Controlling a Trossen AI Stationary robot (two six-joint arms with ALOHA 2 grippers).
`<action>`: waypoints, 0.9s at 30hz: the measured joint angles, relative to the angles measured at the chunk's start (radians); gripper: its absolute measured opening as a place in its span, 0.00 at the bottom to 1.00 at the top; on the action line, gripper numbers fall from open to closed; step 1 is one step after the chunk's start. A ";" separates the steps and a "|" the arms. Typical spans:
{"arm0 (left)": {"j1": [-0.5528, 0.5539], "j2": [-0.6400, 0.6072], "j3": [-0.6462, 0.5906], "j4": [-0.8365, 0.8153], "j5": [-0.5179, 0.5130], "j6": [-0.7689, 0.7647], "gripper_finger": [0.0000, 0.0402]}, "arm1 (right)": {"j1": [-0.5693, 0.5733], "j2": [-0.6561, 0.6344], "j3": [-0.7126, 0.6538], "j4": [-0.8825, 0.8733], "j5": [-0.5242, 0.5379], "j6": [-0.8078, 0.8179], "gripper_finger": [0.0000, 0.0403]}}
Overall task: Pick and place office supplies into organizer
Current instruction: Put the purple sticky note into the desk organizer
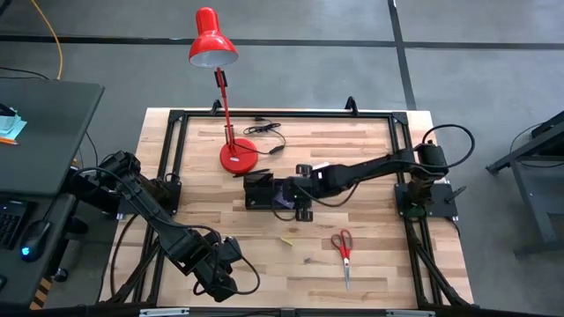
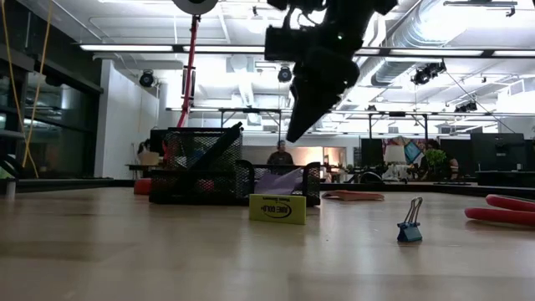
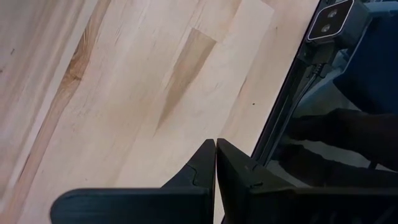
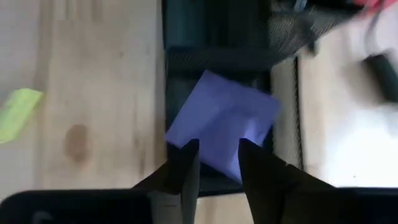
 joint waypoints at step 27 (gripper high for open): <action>0.002 0.001 0.000 0.002 -0.001 -0.020 0.00 | -0.112 0.053 0.002 0.026 -0.179 0.064 0.00</action>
